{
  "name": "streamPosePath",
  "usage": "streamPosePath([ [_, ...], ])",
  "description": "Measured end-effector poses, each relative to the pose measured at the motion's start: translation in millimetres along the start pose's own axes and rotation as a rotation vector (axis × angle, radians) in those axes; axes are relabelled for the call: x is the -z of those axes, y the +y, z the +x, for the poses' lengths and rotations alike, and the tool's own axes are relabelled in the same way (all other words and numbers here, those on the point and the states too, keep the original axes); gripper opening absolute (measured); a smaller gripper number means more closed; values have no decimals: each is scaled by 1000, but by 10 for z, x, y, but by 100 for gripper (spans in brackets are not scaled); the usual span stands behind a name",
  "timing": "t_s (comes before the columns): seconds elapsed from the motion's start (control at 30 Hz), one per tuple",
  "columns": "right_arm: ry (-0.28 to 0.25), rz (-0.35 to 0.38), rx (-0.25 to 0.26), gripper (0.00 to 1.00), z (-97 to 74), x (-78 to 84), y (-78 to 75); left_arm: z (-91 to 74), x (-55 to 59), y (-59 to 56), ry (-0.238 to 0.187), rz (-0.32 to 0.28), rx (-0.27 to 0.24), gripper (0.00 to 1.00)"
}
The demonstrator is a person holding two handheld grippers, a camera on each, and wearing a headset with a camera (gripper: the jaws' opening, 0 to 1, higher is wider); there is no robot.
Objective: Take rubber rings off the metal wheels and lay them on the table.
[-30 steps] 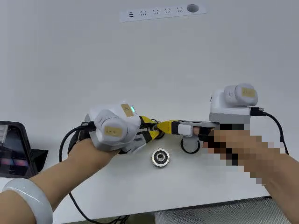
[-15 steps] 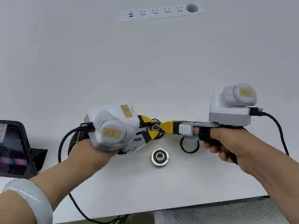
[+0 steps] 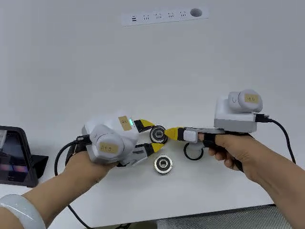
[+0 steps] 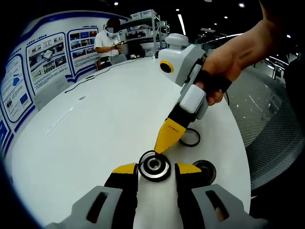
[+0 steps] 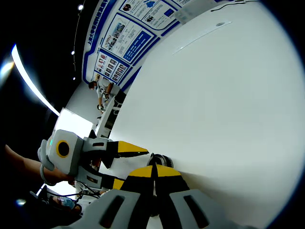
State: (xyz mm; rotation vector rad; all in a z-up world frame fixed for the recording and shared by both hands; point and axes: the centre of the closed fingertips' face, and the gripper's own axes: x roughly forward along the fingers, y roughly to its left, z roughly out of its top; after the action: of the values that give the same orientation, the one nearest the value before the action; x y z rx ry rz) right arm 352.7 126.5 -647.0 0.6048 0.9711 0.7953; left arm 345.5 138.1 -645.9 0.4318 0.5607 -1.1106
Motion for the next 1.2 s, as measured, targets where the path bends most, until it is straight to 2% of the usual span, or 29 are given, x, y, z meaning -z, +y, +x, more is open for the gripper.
streamPosePath([
  [0.2, -4, 0, -10, 2, -16, -4, 24, -35, 40, 14, 1, -9, -7, 34],
  [0.53, -26, 7, -33, 2, -79, 19, 117, -96, 120, 16, 6, -36, -21, 44],
  [0.83, -64, 23, -46, 2, -261, 33, 212, -148, 177, 27, 3, -61, -30, 49],
  [1.03, -87, 50, -16, 2, -468, 95, 79, -168, 217, 44, 10, -84, -36, 54],
  [1.2, -90, 75, 22, 2, -629, 204, -60, -172, 219, 36, 8, -86, -36, 54],
])
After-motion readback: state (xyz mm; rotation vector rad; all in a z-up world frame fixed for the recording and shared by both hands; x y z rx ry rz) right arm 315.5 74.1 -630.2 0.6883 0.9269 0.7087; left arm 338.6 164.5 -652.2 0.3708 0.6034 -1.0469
